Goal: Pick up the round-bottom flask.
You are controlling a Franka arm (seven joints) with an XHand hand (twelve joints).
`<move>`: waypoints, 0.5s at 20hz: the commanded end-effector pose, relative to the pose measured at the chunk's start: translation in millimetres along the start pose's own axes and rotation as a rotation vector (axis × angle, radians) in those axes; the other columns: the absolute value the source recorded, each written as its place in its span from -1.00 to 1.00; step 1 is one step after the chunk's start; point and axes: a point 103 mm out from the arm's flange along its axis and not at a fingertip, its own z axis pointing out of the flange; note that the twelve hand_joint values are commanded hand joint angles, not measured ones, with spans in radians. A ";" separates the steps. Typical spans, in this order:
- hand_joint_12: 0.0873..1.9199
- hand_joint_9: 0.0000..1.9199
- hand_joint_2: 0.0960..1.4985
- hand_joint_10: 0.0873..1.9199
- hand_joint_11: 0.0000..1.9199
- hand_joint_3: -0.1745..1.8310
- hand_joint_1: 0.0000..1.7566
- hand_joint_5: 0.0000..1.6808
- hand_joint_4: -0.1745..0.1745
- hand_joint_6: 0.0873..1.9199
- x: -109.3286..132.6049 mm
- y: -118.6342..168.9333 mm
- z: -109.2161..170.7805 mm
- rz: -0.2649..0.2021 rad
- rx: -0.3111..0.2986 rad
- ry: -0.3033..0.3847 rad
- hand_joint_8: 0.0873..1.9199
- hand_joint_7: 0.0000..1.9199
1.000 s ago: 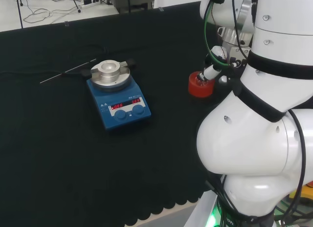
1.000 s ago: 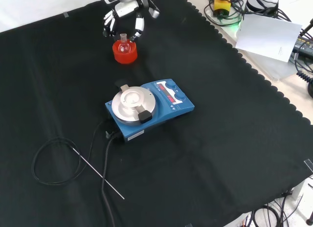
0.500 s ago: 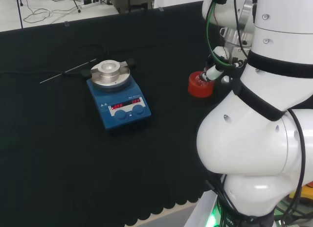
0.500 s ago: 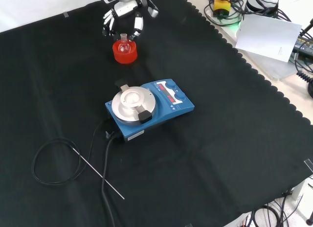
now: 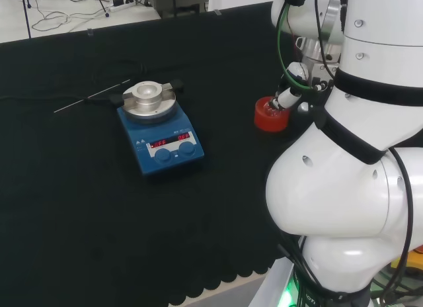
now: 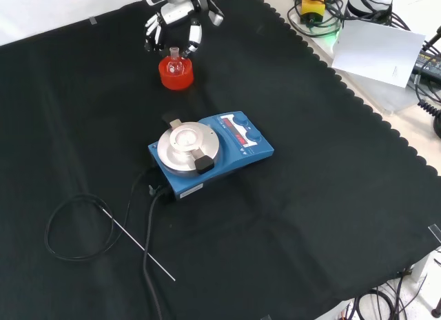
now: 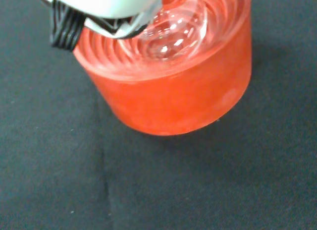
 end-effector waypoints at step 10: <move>0.38 -0.30 -0.12 -0.44 -0.67 -0.20 0.25 0.38 0.72 -0.18 -3.4 -1.8 -8.8 0.007 -0.036 -0.029 -0.37 -0.51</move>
